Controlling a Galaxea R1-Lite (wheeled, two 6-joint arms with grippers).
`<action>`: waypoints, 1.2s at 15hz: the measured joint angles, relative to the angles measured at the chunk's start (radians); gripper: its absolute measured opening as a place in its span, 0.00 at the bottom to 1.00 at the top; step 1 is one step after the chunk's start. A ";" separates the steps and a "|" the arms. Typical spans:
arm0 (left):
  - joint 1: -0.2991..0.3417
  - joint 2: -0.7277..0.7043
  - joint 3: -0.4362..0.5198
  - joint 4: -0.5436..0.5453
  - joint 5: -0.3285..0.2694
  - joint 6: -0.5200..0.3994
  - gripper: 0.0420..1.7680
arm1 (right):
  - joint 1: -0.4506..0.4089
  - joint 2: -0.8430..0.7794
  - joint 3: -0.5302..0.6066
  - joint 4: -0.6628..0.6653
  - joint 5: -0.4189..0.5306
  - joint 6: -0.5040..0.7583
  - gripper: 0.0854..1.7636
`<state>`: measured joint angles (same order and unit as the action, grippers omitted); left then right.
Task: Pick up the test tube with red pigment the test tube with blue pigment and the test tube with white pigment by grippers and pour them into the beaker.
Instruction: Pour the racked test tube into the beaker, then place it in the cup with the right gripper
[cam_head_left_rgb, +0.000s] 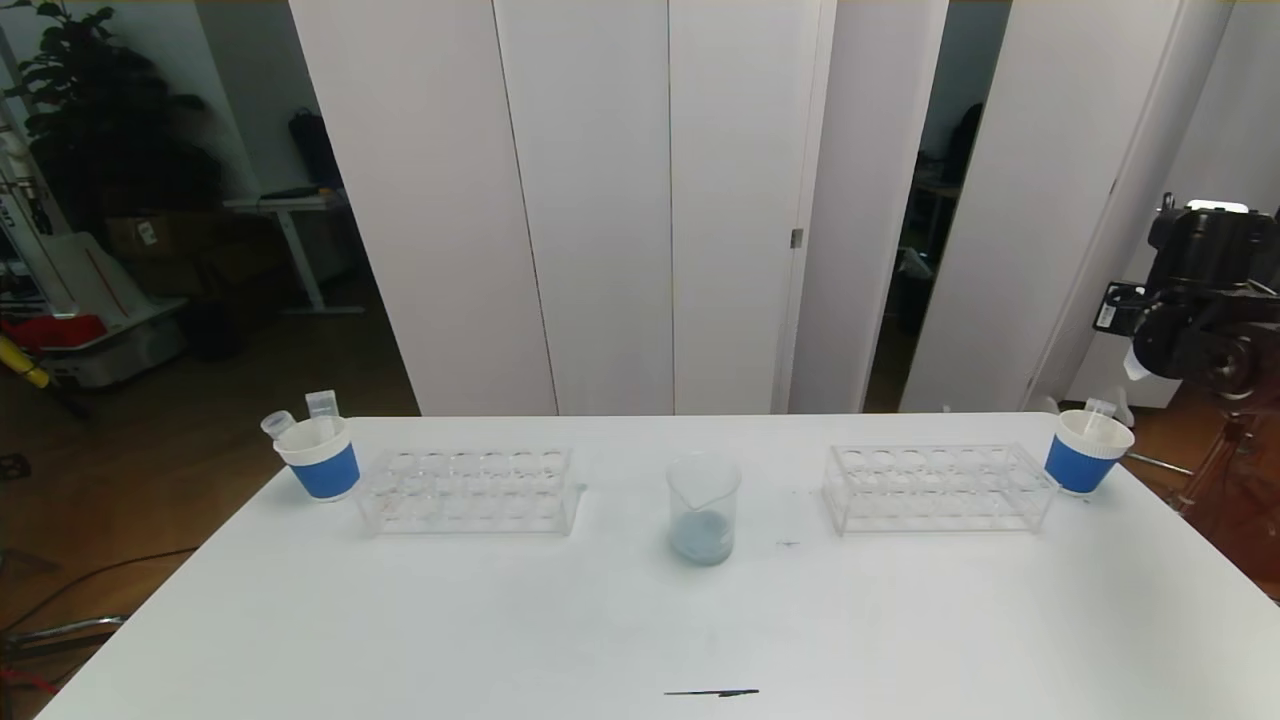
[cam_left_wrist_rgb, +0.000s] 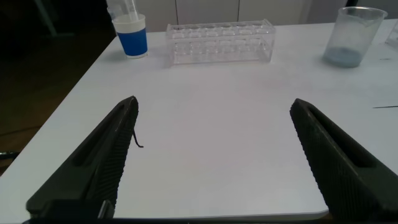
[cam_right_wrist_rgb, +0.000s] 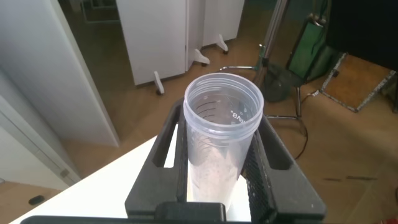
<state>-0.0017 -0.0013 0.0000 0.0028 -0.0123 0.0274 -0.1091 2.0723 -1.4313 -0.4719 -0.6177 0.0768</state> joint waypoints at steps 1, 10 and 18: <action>0.000 0.000 0.000 0.000 0.000 0.000 0.99 | -0.017 0.011 0.003 -0.002 0.001 0.000 0.30; 0.000 0.000 0.000 0.000 0.000 0.000 0.99 | -0.046 0.119 0.011 -0.036 -0.004 -0.008 0.30; 0.000 0.000 0.000 0.000 0.000 0.000 0.99 | -0.040 0.231 0.007 -0.223 0.010 -0.115 0.30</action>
<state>-0.0017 -0.0013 0.0000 0.0032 -0.0123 0.0274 -0.1496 2.3030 -1.4245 -0.6945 -0.6074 -0.0379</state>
